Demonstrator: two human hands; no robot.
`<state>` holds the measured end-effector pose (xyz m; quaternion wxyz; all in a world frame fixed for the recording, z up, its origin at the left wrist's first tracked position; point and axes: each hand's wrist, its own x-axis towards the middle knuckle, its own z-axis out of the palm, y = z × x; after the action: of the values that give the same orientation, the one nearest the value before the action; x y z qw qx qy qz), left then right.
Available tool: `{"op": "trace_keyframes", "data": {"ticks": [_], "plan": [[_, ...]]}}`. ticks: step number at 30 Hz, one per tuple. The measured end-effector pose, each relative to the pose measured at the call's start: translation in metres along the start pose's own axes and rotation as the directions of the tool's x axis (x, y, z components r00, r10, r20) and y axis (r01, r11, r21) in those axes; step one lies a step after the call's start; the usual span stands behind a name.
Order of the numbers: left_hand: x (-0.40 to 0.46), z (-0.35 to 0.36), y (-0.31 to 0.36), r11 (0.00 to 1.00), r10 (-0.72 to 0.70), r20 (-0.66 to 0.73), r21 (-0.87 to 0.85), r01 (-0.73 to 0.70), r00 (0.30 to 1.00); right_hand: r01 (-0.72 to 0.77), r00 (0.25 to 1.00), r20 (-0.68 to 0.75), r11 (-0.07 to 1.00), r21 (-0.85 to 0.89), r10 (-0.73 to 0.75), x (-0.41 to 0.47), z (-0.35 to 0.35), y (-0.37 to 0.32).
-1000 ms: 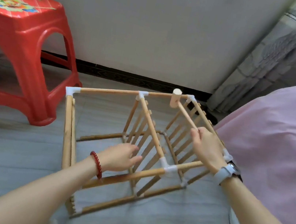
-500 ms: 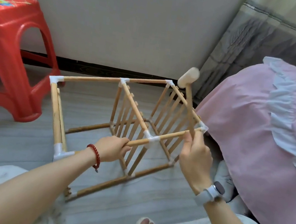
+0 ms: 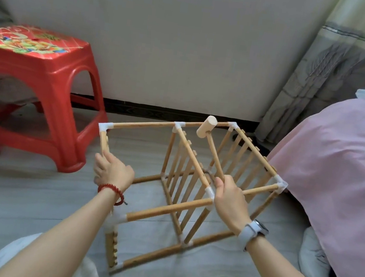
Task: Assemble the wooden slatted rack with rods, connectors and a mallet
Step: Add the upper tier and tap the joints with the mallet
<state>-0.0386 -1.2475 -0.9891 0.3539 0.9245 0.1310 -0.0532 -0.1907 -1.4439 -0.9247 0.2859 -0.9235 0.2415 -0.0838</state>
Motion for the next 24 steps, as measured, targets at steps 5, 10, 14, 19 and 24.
{"op": "trace_keyframes", "data": {"ticks": [5, 10, 14, 19, 24], "plan": [[0.028, -0.010, -0.010, 0.936, -0.208, 0.075, -0.273, 0.221, 0.975, 0.029, 0.999, 0.043, 0.998, 0.055, -0.032, 0.038, 0.014, -0.018], [0.043, -0.034, 0.008, 0.986, -0.090, -0.063, -0.150, 0.080, 0.994, 0.089, 0.990, 0.102, 0.994, 0.058, -0.094, 0.066, 0.016, -0.050], [0.078, -0.079, 0.072, 0.990, 0.139, -0.135, -0.018, -0.143, 0.981, 0.129, 0.991, 0.030, 0.982, 0.135, -0.134, 0.101, -0.014, -0.080], [0.076, -0.145, 0.166, 0.854, 0.517, -0.214, 0.201, -0.480, 0.829, 0.253, 0.966, -0.131, 0.924, 0.287, -0.224, 0.136, -0.069, -0.114], [0.036, -0.147, 0.229, 0.549, 0.816, -0.144, 0.495, -0.673, 0.560, 0.333, 0.888, -0.406, 0.911, 0.244, -0.216, 0.143, -0.125, -0.117]]}}
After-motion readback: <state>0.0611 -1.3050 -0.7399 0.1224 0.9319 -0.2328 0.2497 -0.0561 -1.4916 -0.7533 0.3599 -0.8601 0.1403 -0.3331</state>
